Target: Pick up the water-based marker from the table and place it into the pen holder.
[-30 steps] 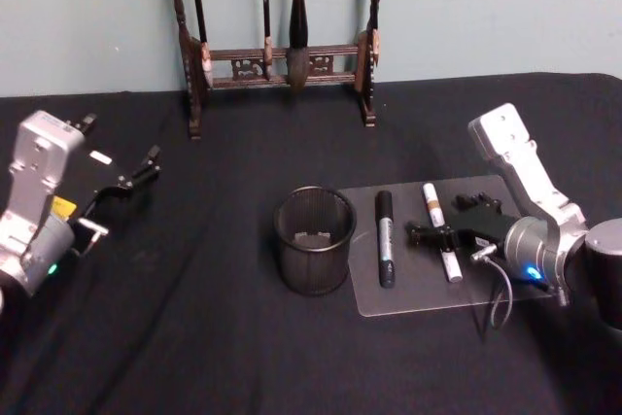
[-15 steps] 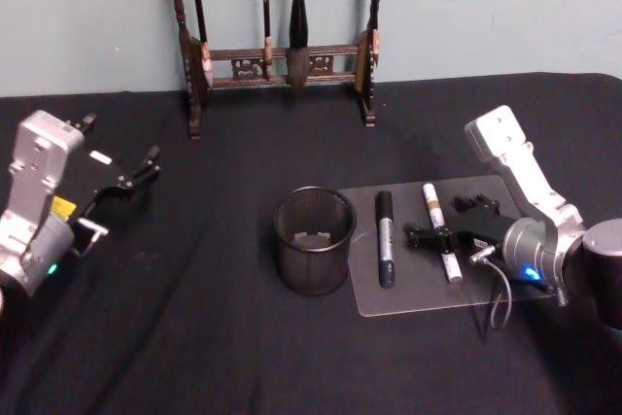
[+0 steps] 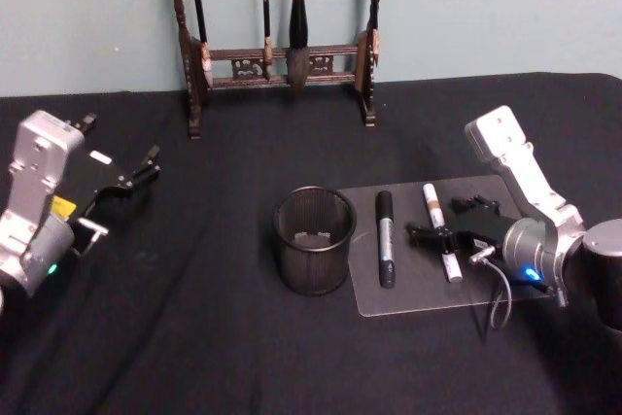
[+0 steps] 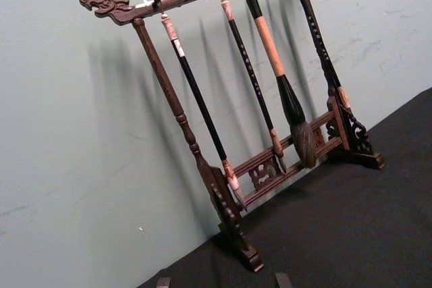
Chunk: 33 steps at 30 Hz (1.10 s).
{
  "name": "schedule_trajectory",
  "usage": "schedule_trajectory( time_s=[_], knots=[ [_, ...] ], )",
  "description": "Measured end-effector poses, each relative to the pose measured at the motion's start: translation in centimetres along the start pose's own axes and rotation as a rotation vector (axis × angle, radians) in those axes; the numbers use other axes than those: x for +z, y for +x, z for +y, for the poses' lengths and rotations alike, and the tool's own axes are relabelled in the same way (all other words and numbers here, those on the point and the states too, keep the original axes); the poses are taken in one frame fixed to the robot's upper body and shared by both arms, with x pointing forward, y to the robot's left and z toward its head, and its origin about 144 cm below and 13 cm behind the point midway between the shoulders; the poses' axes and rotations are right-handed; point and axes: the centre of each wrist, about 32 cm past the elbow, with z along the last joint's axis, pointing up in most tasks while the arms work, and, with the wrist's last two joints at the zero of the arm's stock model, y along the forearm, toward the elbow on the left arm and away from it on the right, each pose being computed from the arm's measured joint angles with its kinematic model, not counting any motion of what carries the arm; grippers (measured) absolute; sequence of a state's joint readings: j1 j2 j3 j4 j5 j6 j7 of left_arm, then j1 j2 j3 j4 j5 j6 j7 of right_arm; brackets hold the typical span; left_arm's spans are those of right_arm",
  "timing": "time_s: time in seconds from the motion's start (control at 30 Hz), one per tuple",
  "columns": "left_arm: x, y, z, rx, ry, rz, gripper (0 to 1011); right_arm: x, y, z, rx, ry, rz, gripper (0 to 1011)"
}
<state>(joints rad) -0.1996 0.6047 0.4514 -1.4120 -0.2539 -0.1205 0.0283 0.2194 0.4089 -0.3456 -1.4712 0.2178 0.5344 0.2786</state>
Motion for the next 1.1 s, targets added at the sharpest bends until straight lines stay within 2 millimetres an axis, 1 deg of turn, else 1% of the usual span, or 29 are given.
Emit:
schedule_trajectory(
  time_s=[0.07,0.1,0.17,0.23,0.27,0.3,0.37,0.47,0.5,0.57,0.63,0.7,0.73,0.8,1.1],
  knots=[
    [0.00,0.00,0.00,0.000,0.000,0.000,1001,0.00,0.00,0.00,0.000,0.000,0.000,860],
    [0.00,0.00,0.00,0.000,0.000,0.000,1001,0.01,0.00,-0.01,0.000,0.000,0.000,812],
    [0.00,0.00,0.00,0.000,0.000,0.000,1001,0.01,0.00,-0.01,0.000,0.000,0.001,749],
    [0.00,0.00,0.00,0.000,0.000,0.000,1001,0.01,0.00,-0.01,0.000,0.001,0.001,712],
    [0.00,0.00,0.00,0.000,0.000,0.000,1001,0.01,0.00,-0.01,0.000,0.001,0.001,653],
    [0.00,0.00,0.00,0.000,0.000,0.000,1001,0.02,0.00,-0.01,0.000,0.001,0.001,632],
    [0.00,0.00,0.00,0.000,0.000,0.000,1001,0.02,0.00,-0.01,0.000,0.001,0.001,552],
    [0.00,0.00,0.00,0.000,0.000,0.000,1001,0.03,-0.01,-0.02,0.000,0.001,0.001,477],
    [0.00,0.00,0.00,0.000,0.000,0.000,1001,0.03,-0.01,-0.02,0.000,0.001,0.001,427],
    [0.00,0.00,0.00,0.000,0.000,0.000,1001,0.03,-0.01,-0.02,0.000,0.001,0.002,388],
    [0.00,0.00,0.00,0.000,0.000,0.000,1001,0.03,-0.01,-0.02,0.000,0.002,0.002,307],
    [0.00,0.00,0.00,0.000,0.000,0.000,1001,0.03,-0.01,-0.02,0.000,0.002,0.002,272],
    [0.00,0.00,0.00,0.000,0.000,0.000,1001,0.03,-0.01,-0.02,0.000,0.002,0.002,210],
    [0.00,0.00,0.00,0.000,0.000,0.000,1001,0.03,-0.01,-0.02,0.000,0.002,0.002,182],
    [0.00,0.00,0.00,0.000,0.000,0.000,1001,-0.07,-0.03,-0.09,0.002,0.015,-0.007,181]
  ],
)
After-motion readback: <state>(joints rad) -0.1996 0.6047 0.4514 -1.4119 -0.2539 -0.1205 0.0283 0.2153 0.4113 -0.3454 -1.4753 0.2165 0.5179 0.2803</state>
